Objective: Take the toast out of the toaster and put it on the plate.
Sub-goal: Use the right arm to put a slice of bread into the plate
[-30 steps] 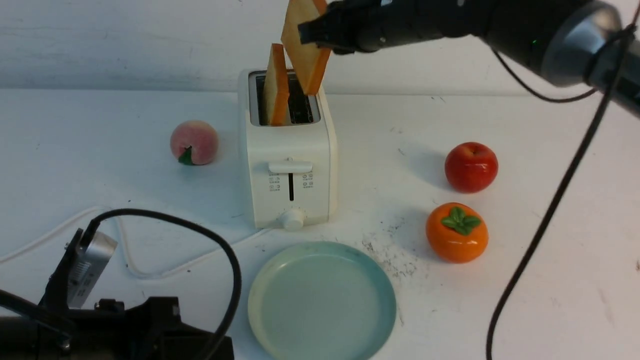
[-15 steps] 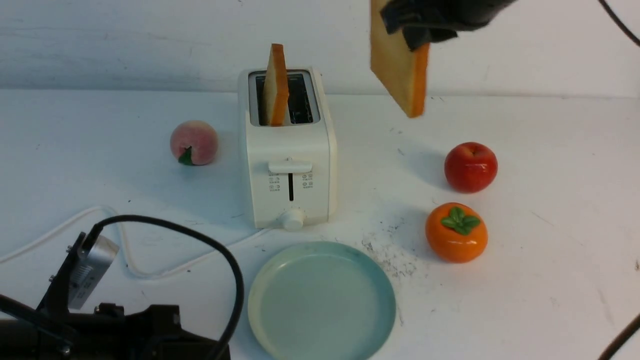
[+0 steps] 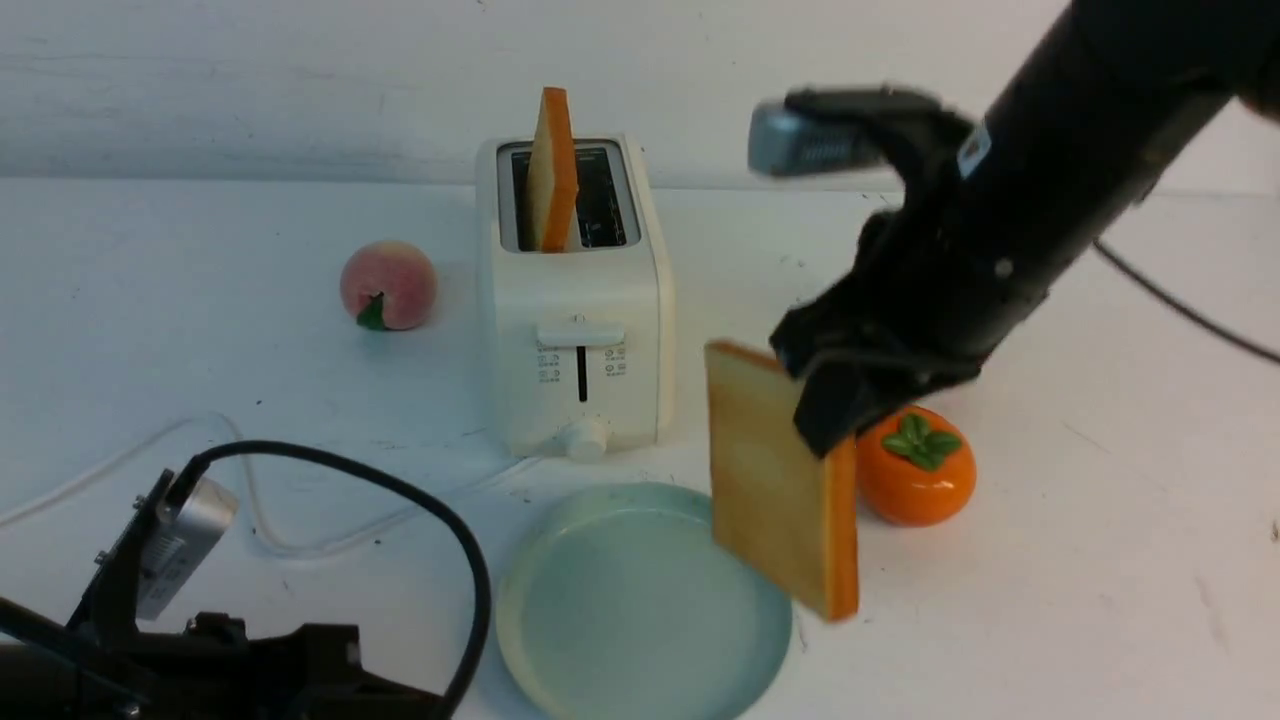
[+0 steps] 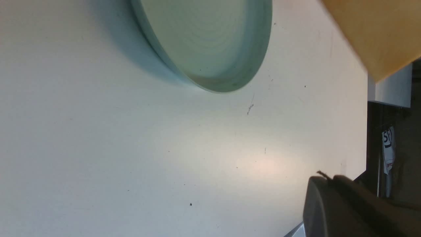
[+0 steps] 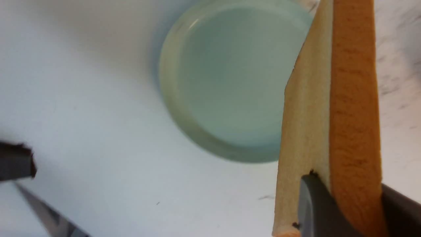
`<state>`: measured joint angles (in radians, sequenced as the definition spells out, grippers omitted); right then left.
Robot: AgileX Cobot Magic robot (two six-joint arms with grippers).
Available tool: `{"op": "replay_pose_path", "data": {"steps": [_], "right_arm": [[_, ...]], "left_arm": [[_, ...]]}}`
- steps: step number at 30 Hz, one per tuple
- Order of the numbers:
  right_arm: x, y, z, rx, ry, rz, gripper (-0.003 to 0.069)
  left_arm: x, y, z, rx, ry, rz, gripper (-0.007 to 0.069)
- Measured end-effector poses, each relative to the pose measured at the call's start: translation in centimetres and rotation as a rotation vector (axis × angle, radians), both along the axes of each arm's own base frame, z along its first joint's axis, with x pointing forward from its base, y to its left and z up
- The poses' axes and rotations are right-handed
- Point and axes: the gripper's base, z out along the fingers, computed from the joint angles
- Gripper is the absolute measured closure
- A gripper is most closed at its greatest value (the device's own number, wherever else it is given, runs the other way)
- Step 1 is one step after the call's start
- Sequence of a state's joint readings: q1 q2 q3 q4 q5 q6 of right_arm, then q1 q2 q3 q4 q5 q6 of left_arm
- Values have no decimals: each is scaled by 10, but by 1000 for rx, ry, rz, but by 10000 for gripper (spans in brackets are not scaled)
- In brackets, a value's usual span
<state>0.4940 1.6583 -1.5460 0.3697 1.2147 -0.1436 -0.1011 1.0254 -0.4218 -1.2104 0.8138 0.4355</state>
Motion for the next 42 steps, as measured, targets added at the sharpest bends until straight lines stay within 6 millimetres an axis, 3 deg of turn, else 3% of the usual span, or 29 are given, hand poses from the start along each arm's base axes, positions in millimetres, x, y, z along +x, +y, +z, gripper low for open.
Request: {"op": "replay_pose_path", "data": {"steps": [4,7,19,29,42], "right_arm": [[-6,7,-35,97,31,45,536],[-7,11,-48,160,30,33,536],[-7,21,-45,293,-15,89,536],[13,33,-93,271,98,59,536],[19,33,-114,208,112,66,536]], "left_arm": [[1,1,0,9,-6,10,626],[3,2,-1,18,-15,28,624],[4,3,-1,27,-23,44,616],[5,4,-1,35,-30,59,607],[5,4,-1,35,-30,59,598]]}}
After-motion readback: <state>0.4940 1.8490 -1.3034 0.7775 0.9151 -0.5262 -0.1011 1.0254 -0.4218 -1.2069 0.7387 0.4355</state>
